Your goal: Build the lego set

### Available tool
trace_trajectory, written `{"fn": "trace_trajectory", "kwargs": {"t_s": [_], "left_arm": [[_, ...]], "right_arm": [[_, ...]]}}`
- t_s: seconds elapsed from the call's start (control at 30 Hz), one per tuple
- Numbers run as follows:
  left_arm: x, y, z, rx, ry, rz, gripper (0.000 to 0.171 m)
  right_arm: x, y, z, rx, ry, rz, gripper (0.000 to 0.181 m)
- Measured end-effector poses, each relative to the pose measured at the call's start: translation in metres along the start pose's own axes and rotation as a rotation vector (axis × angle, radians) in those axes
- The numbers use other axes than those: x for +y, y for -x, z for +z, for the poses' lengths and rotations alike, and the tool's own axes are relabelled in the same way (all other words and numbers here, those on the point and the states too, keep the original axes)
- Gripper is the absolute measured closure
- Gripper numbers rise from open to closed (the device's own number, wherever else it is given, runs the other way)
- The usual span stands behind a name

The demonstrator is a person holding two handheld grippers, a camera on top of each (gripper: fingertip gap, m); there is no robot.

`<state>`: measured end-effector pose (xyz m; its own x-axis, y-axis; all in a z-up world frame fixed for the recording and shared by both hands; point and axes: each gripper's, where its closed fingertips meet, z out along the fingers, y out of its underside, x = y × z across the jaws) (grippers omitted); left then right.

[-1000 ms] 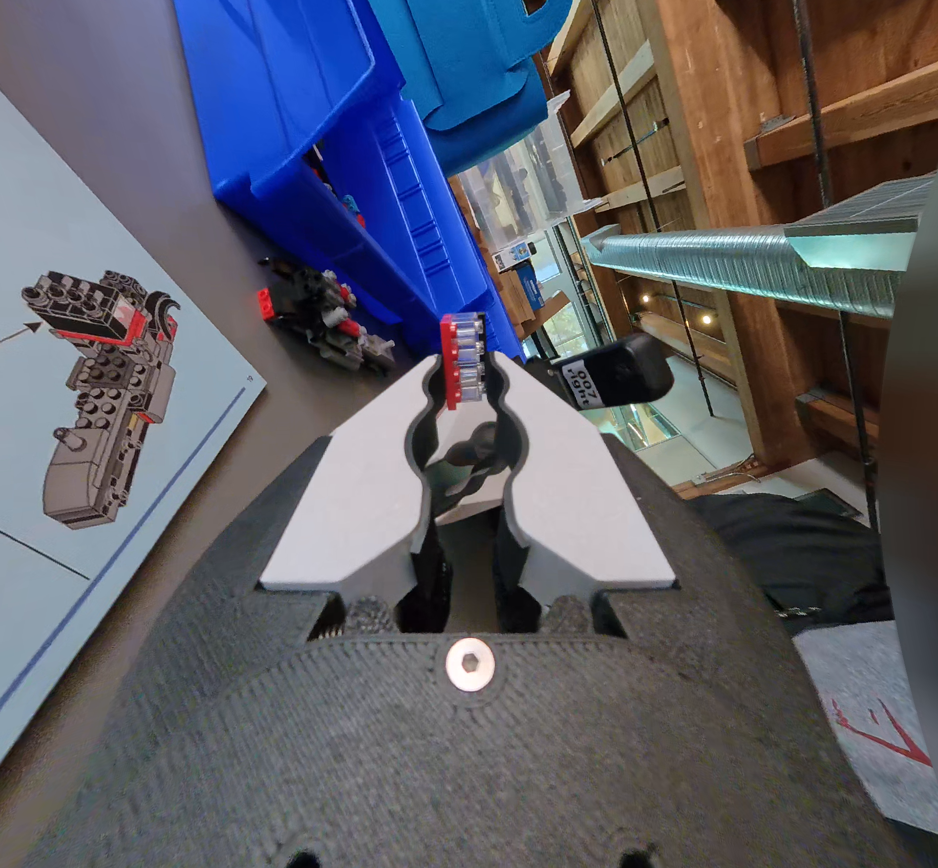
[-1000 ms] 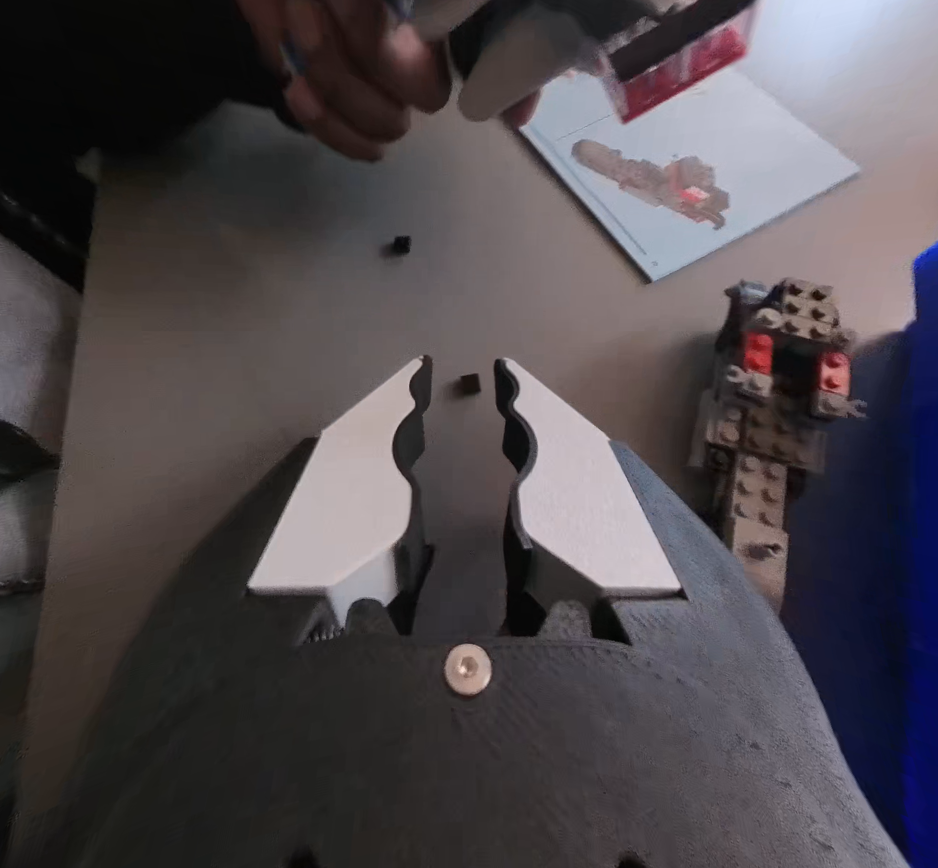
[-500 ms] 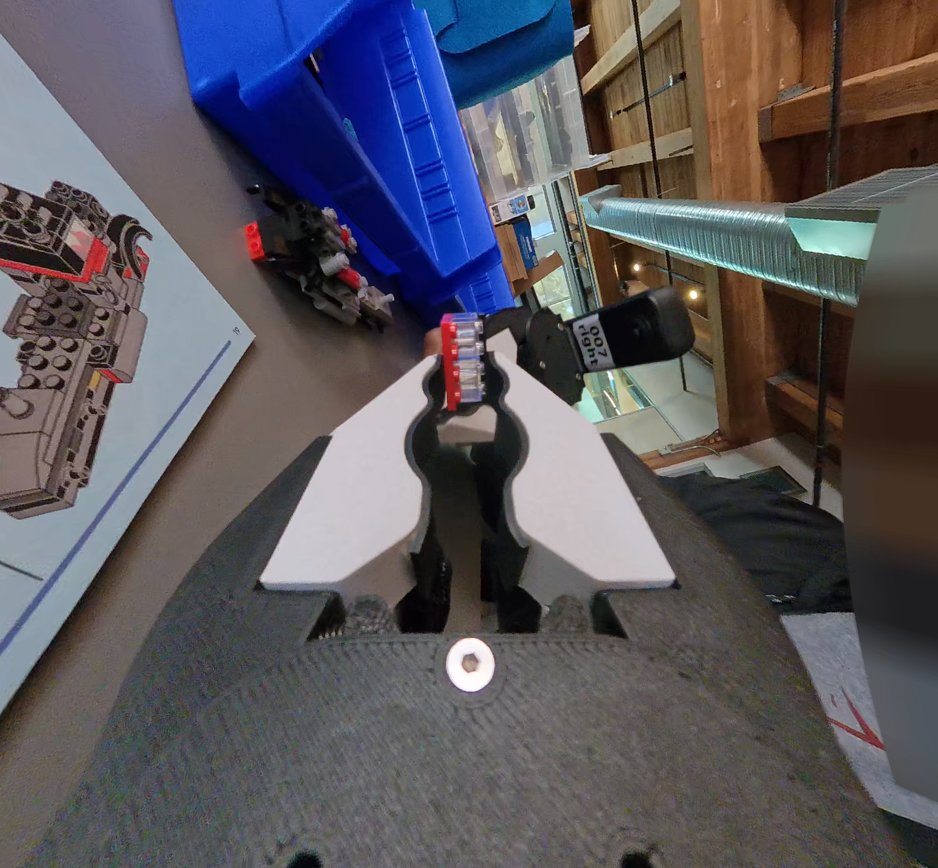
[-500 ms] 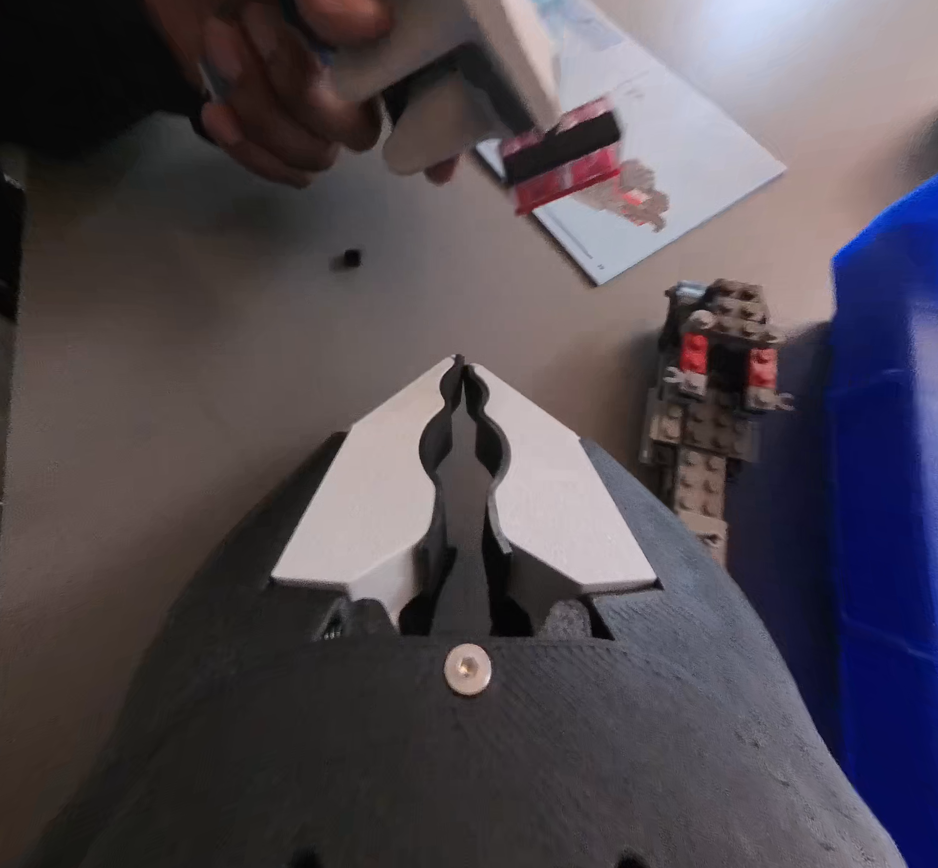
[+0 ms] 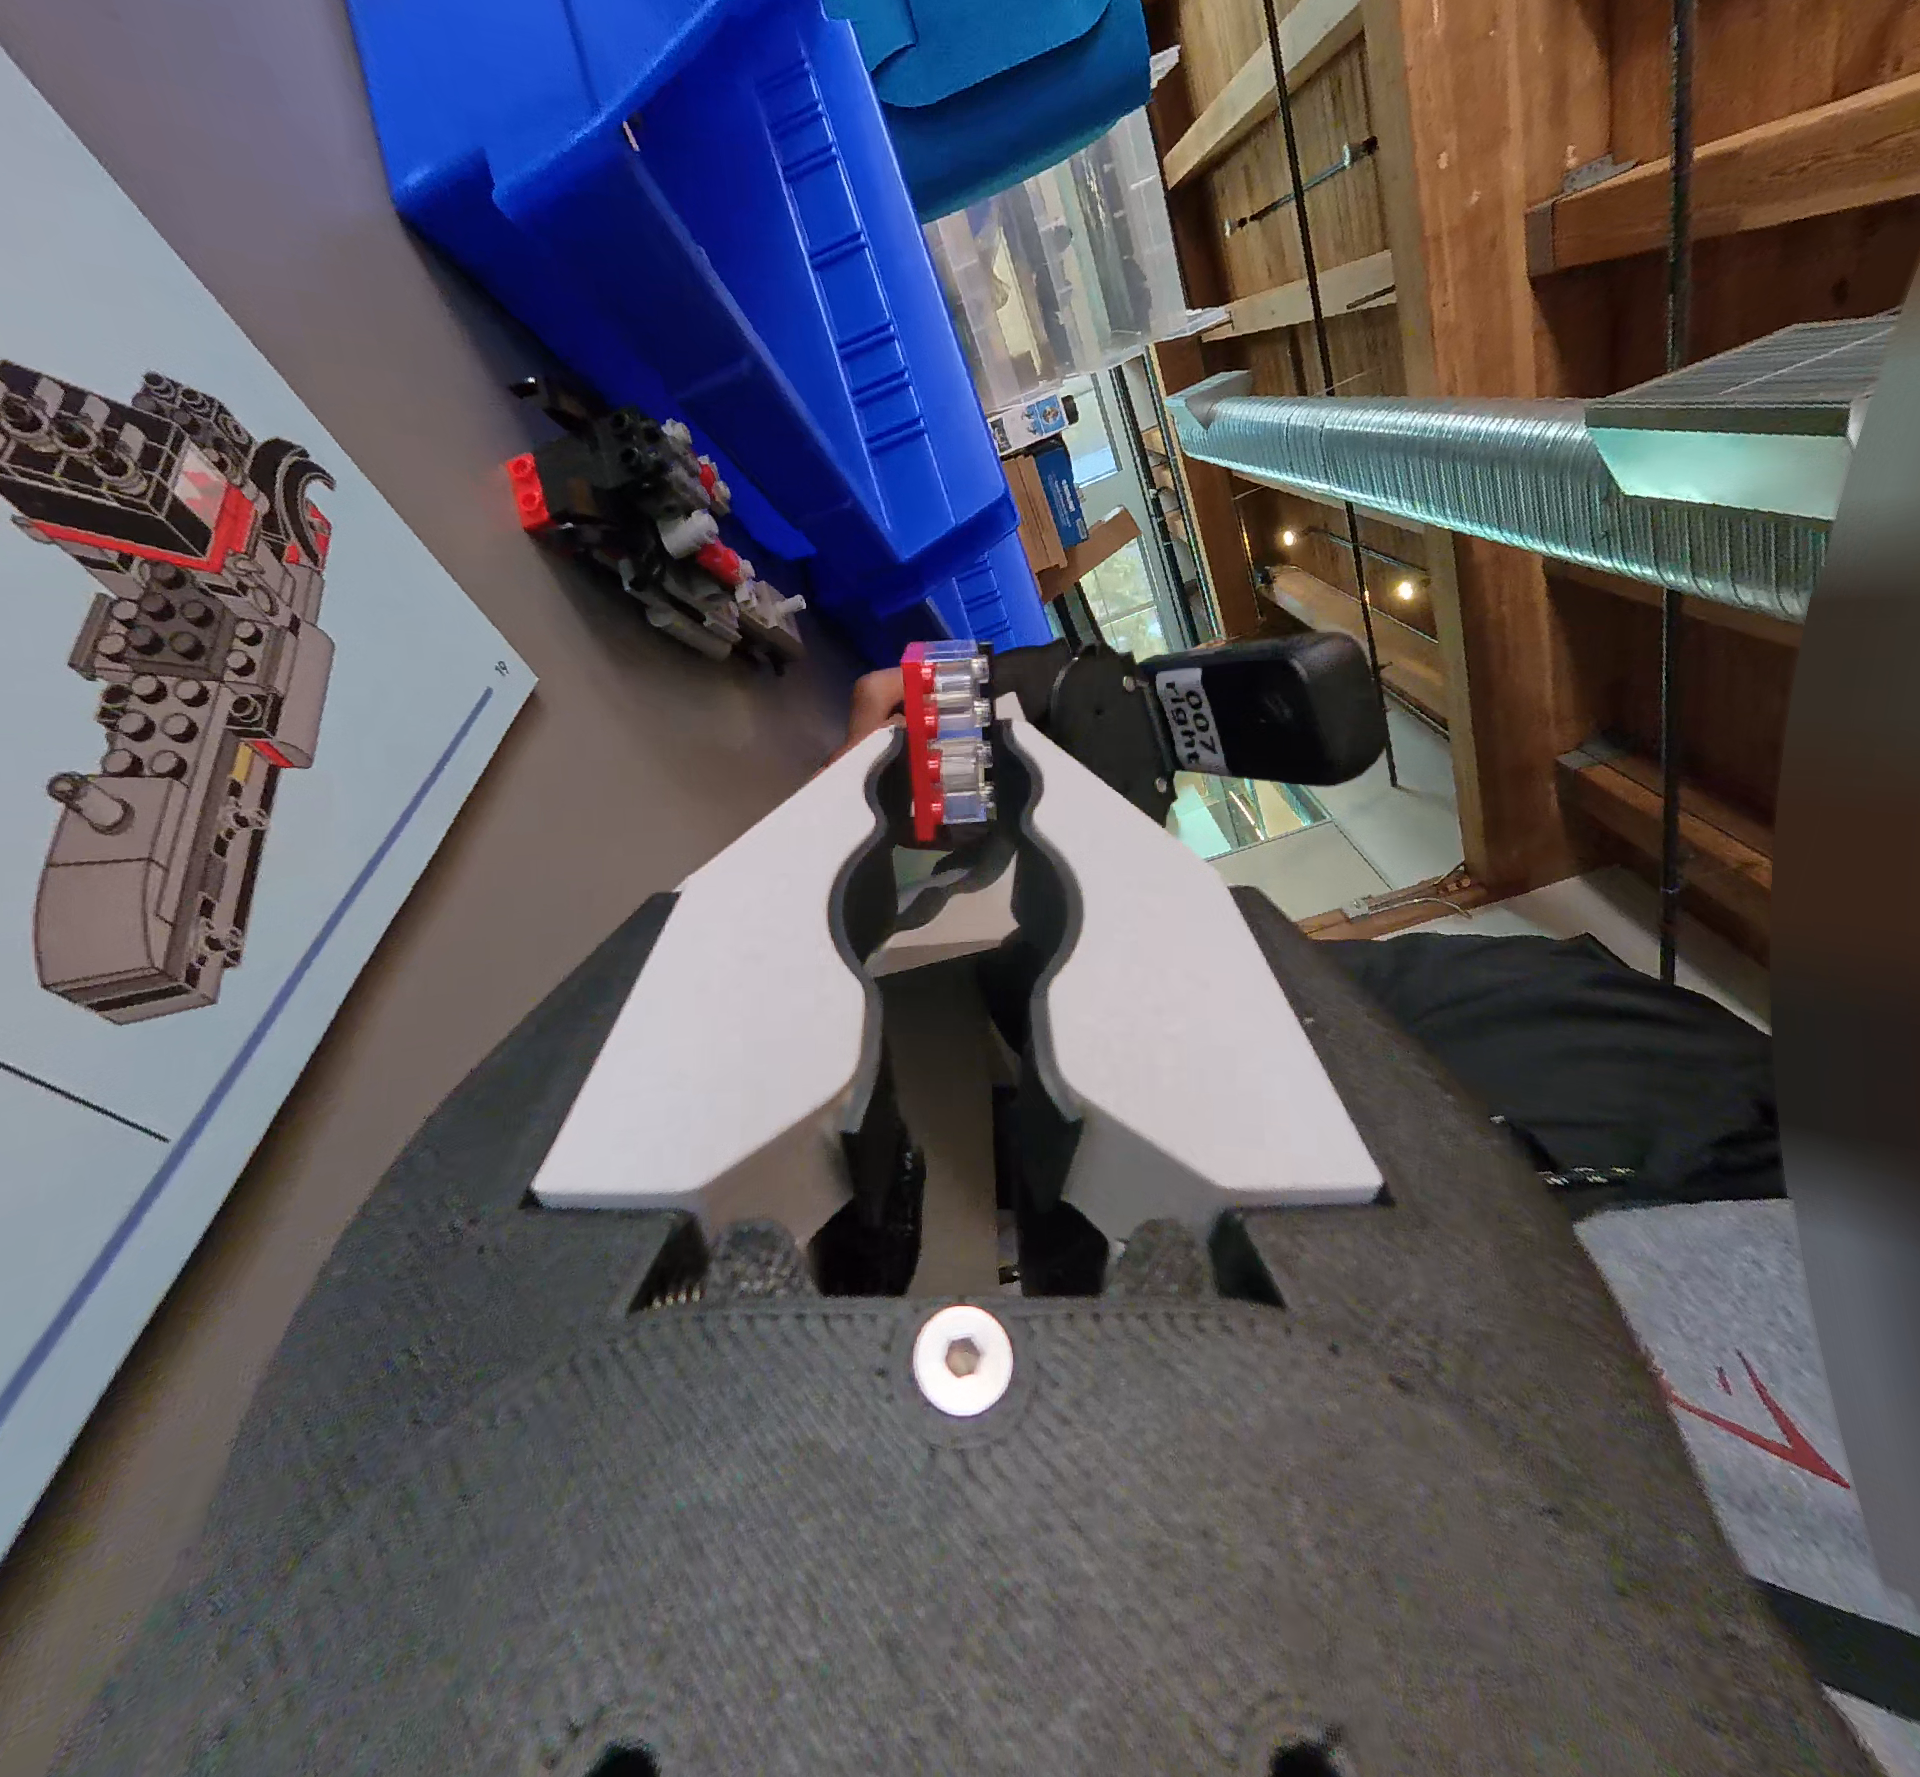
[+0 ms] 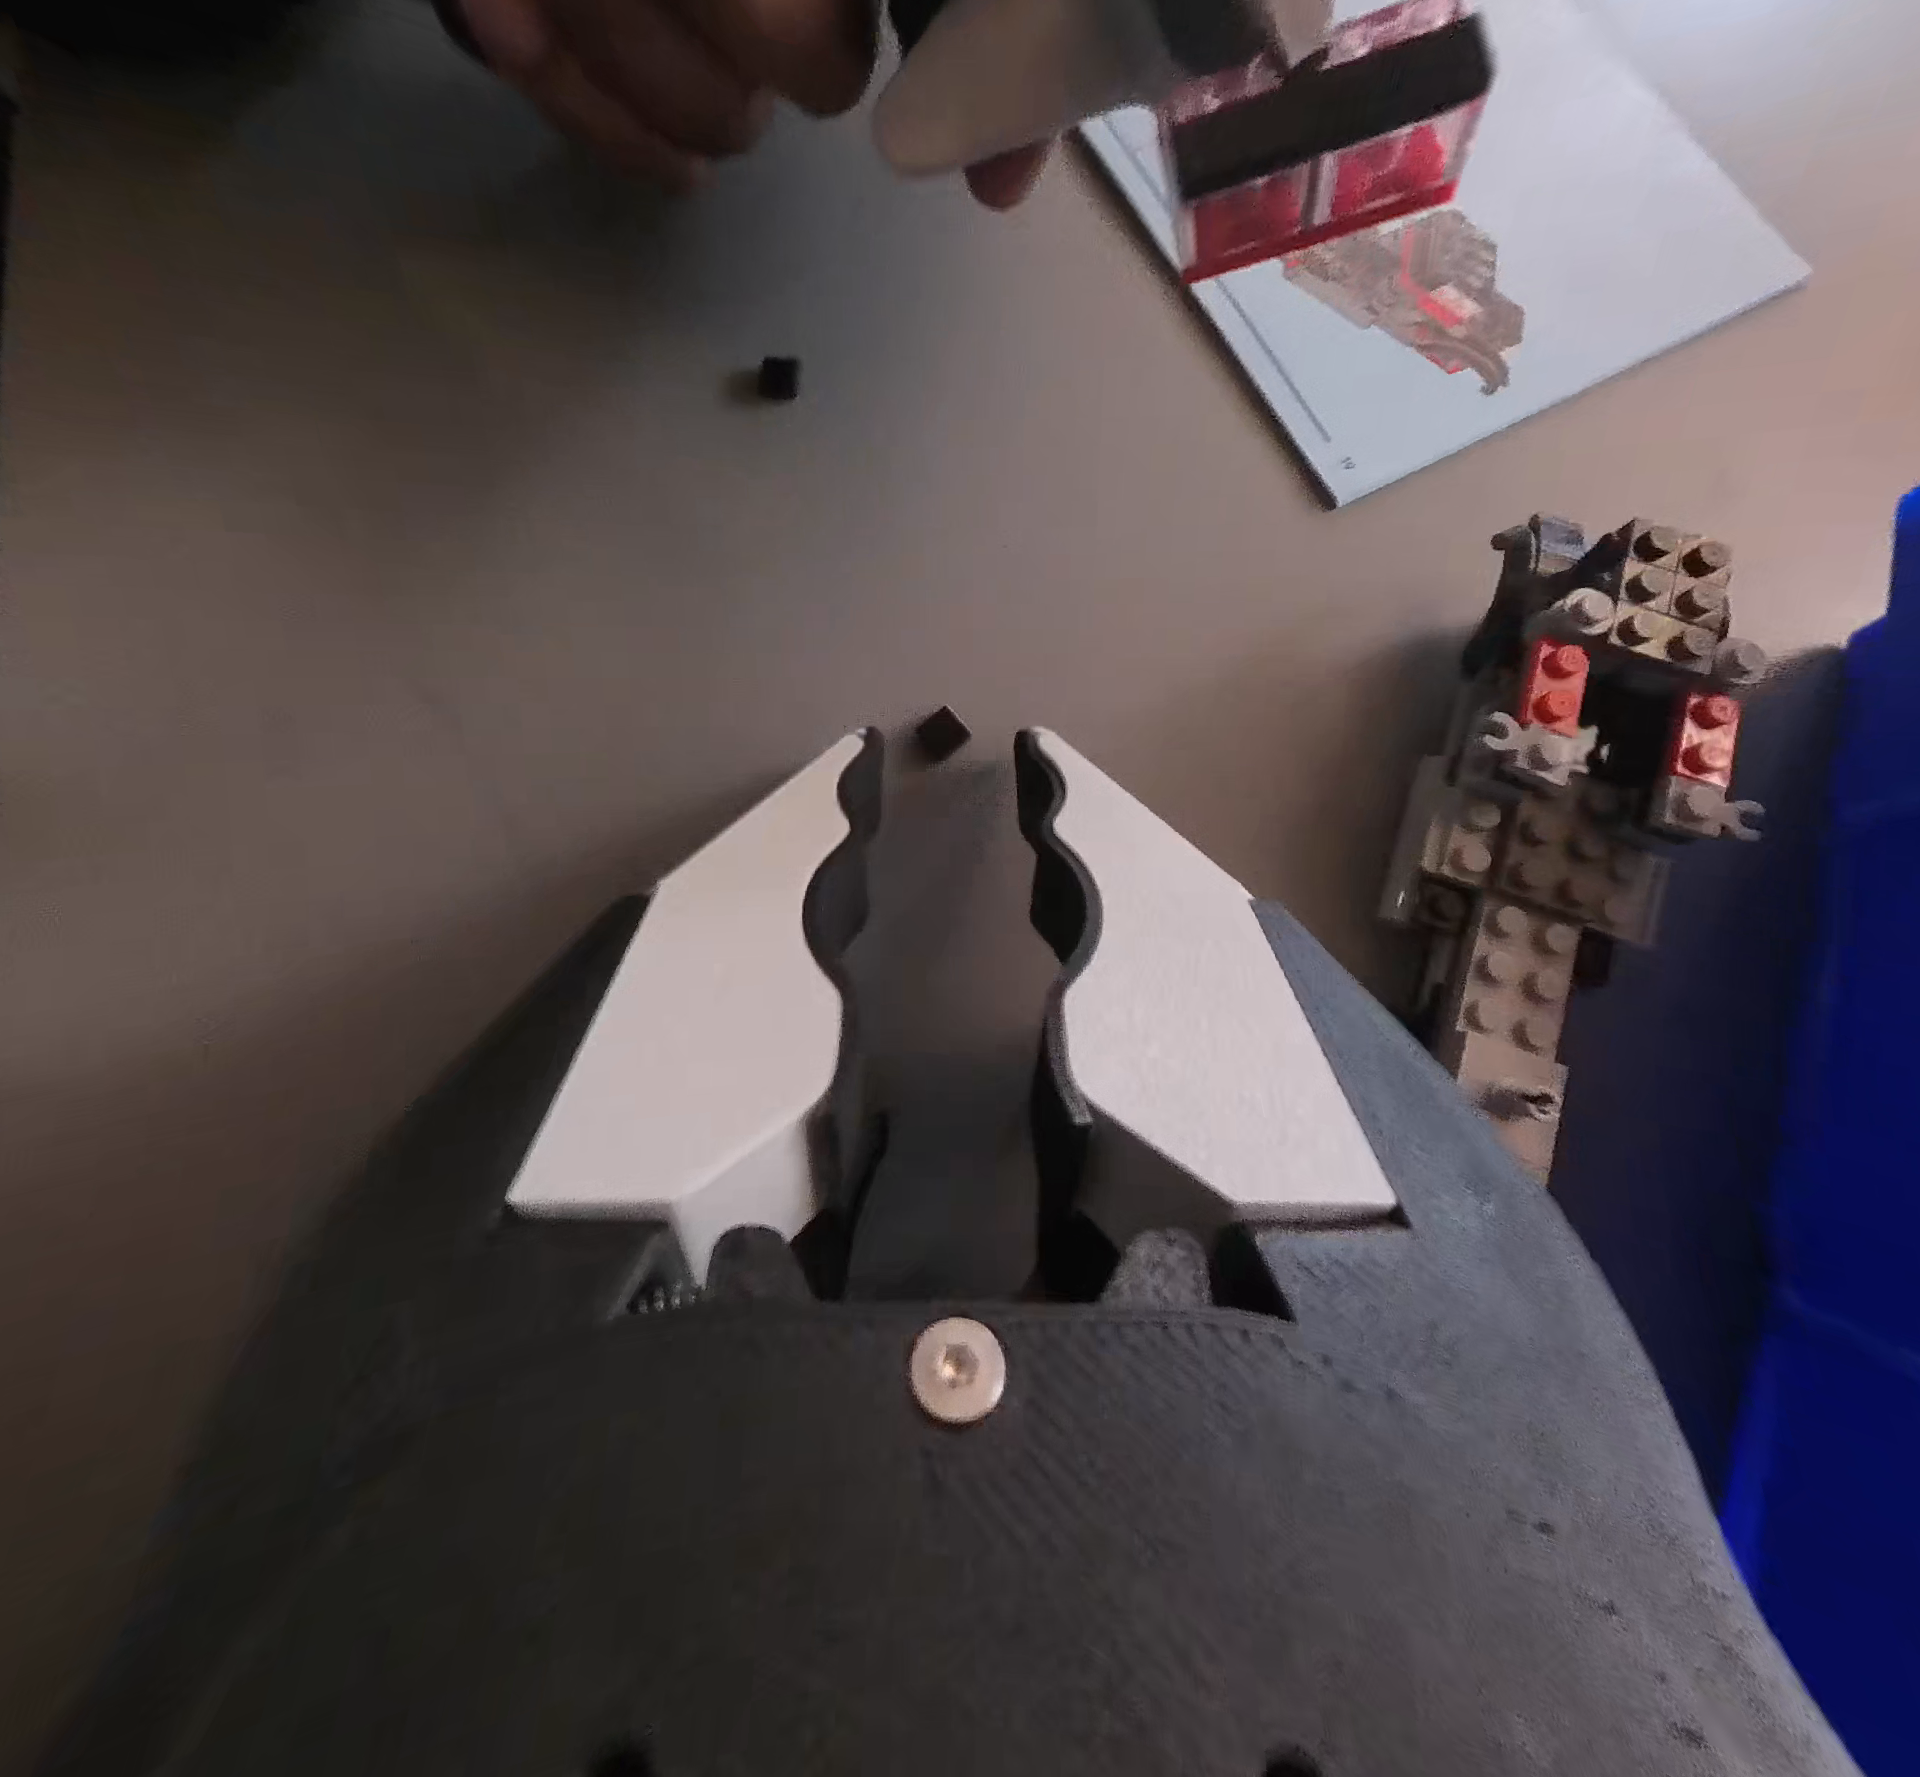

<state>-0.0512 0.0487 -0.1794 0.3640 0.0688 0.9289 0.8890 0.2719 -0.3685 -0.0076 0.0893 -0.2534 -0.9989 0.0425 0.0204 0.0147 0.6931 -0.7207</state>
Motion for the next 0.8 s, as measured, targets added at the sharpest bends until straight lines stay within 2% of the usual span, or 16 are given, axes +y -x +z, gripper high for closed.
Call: {"fn": "trace_trajectory", "kwargs": {"t_s": [0.33,0.57,0.8], "left_arm": [[0.001,-0.004,0.001,0.024,0.001,0.007,0.157],[0.002,-0.004,0.0,0.012,0.001,0.009,0.157],[0.005,-0.002,0.0,0.0,0.014,-0.002,0.157]], "right_arm": [[-0.007,-0.013,0.007,0.119,-0.003,-0.052,0.16],[-0.006,-0.008,0.003,0.079,-0.016,0.021,0.161],[-0.005,-0.009,0.007,0.106,0.012,0.016,0.171]]}}
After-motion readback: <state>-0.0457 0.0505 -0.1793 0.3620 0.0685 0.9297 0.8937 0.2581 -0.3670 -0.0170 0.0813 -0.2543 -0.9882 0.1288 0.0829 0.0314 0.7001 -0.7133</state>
